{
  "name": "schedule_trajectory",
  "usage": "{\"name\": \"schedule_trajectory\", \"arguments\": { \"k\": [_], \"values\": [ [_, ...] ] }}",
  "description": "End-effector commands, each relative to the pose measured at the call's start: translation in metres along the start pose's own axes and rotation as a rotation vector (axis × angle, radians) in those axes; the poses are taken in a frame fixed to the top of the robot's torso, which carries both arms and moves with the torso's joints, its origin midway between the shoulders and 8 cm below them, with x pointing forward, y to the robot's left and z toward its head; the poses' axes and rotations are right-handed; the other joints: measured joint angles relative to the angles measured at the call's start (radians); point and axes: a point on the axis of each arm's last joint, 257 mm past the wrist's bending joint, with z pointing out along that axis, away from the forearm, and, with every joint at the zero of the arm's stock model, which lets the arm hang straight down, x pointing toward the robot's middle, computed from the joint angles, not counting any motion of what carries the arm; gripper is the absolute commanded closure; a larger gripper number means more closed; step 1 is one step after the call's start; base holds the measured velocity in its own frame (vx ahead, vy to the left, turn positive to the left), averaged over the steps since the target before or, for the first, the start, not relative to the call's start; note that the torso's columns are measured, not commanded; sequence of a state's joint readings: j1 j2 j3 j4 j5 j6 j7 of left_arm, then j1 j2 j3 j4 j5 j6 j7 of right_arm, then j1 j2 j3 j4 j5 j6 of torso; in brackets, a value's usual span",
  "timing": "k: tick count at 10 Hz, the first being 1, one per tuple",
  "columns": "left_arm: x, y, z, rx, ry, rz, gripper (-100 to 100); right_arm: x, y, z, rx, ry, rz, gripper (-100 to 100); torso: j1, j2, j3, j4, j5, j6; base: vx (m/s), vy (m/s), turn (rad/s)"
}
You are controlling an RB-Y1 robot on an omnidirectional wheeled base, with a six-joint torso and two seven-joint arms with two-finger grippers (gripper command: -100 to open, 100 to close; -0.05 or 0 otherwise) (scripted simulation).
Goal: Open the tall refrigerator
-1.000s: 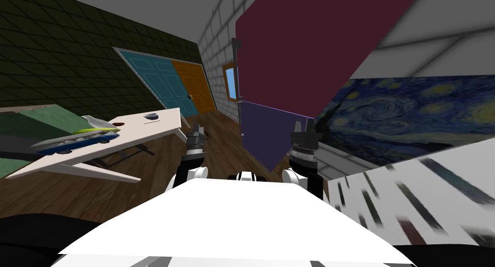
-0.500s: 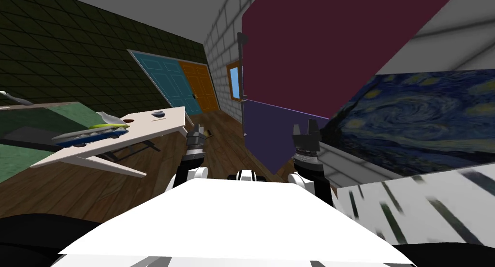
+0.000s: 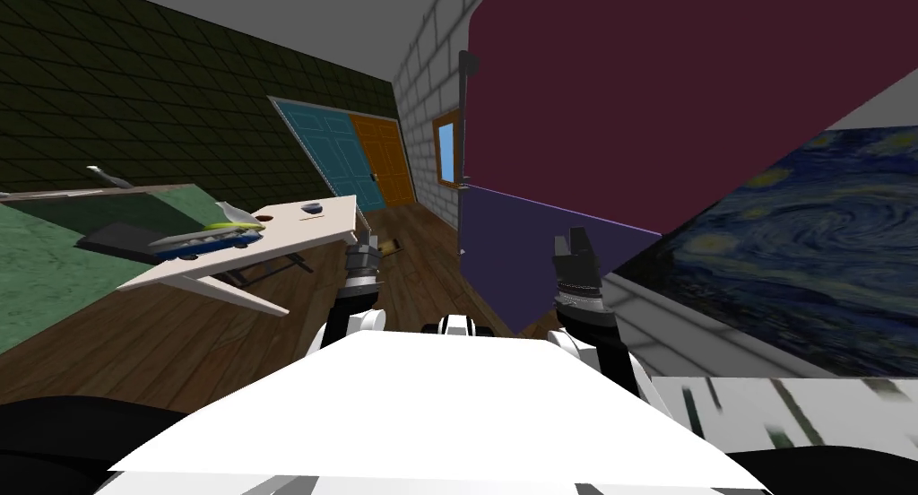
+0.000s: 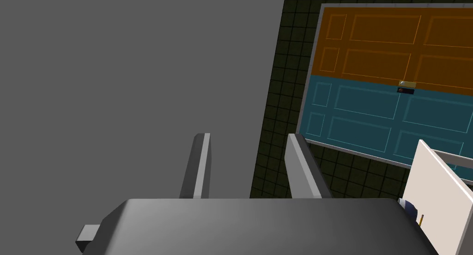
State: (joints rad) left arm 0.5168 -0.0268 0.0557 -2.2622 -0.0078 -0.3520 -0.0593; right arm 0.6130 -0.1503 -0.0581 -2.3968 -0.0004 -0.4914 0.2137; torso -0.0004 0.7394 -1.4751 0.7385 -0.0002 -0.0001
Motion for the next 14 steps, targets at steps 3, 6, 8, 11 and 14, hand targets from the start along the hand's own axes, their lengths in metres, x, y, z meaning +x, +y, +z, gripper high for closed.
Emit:
{"name": "schedule_trajectory", "arguments": {
  "k": [3, 6, 8, 11, 14],
  "values": [
    [0.000, 0.000, 0.000, 0.000, 0.000, 0.000, 0, -0.021, -0.008, -0.013, 0.047, 0.026, -0.262, -100, 0.000, -0.002, -0.001, -0.001, 0.000, 0.000, 0.081, 0.031, 0.166],
    [0.000, 0.000, 0.000, 0.000, 0.000, 0.000, 0, -0.027, -0.010, -0.018, 0.061, 0.035, -0.368, -100, 0.000, 0.000, 0.000, 0.000, 0.000, 0.000, 0.066, 0.028, 0.106],
    [0.000, 0.000, 0.000, 0.000, 0.000, 0.000, 0, -0.034, -0.012, -0.022, 0.076, 0.047, -0.458, -100, 0.000, -0.001, 0.000, 0.000, 0.000, 0.000, 0.061, 0.021, 0.137],
    [0.000, 0.000, 0.000, 0.000, 0.000, 0.000, 0, -0.048, -0.015, -0.032, 0.106, 0.076, -0.637, -100, 0.000, -0.002, -0.001, -0.001, 0.000, 0.000, 0.072, 0.025, 0.143],
    [0.000, 0.000, 0.000, 0.000, 0.000, 0.000, 0, -0.054, -0.017, -0.037, 0.121, 0.095, -0.741, -100, 0.000, -0.001, -0.001, 0.000, 0.000, 0.000, 0.070, 0.011, 0.122]
  ]
}}
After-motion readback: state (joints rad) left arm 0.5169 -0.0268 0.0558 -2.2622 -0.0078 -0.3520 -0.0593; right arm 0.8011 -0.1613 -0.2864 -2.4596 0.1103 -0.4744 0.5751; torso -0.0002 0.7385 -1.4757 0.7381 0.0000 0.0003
